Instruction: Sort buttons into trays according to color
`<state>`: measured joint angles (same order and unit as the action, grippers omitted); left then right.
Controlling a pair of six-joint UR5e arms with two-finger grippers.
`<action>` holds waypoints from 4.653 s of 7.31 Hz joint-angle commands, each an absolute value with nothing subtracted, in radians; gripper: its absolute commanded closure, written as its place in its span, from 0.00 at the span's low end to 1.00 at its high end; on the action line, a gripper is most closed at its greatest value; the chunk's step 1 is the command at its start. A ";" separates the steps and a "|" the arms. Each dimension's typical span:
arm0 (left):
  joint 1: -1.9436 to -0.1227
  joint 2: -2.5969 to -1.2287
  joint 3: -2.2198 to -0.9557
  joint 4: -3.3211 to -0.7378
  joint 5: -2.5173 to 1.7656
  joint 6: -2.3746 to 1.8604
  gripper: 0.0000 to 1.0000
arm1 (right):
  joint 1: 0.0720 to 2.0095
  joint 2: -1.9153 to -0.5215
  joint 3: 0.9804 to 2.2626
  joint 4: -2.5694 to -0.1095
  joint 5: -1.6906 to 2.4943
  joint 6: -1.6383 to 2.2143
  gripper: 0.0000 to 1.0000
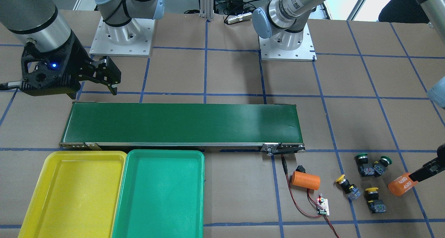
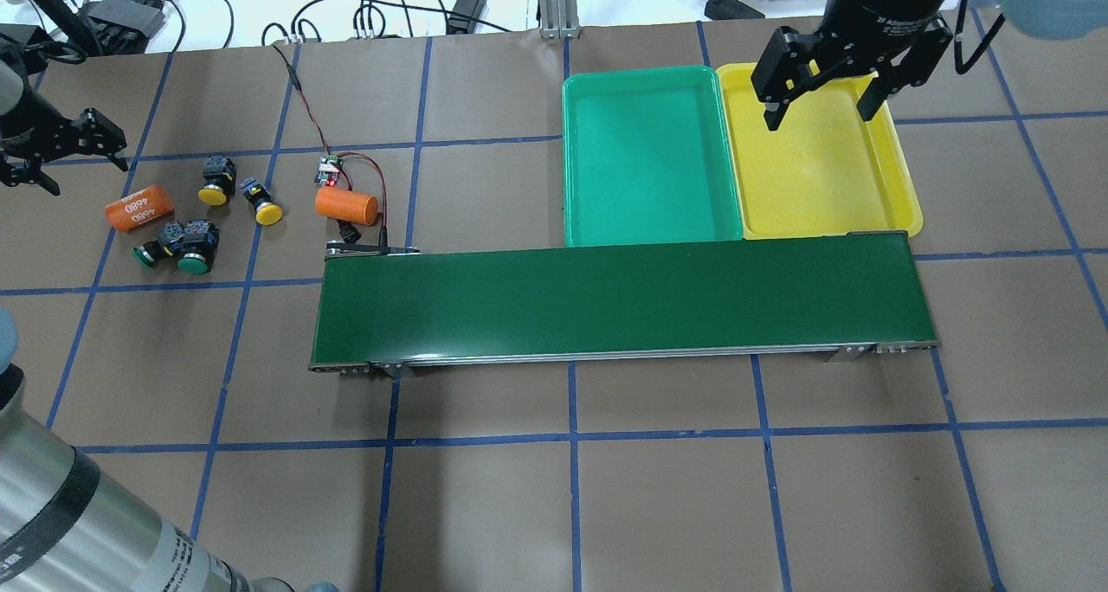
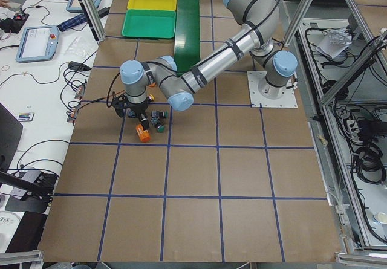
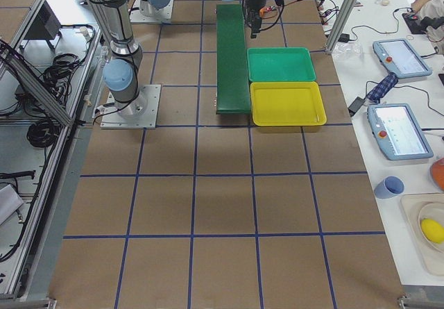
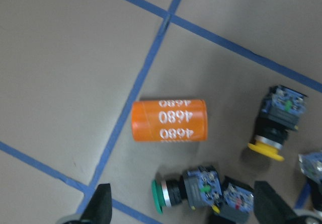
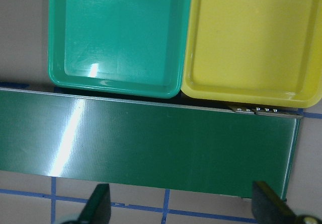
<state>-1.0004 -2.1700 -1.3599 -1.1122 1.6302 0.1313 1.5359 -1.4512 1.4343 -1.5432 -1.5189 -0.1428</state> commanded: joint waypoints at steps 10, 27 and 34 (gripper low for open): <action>-1.002 -2.313 -1.278 -1.112 1.617 0.172 0.00 | 1.540 -1.451 1.434 -1.545 -1.519 -0.143 0.00; -1.382 -1.984 -1.383 -1.439 1.569 0.290 1.00 | 1.539 -1.451 1.434 -1.543 -1.519 -0.143 0.00; -1.476 -1.844 -1.733 -1.399 1.565 0.262 1.00 | 1.539 -1.451 1.434 -1.543 -1.519 -0.143 0.00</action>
<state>-1.4633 -1.8408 -1.7049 -1.4064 1.5625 0.2670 1.5386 -1.4516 1.4343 -1.5432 -1.5186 -0.1426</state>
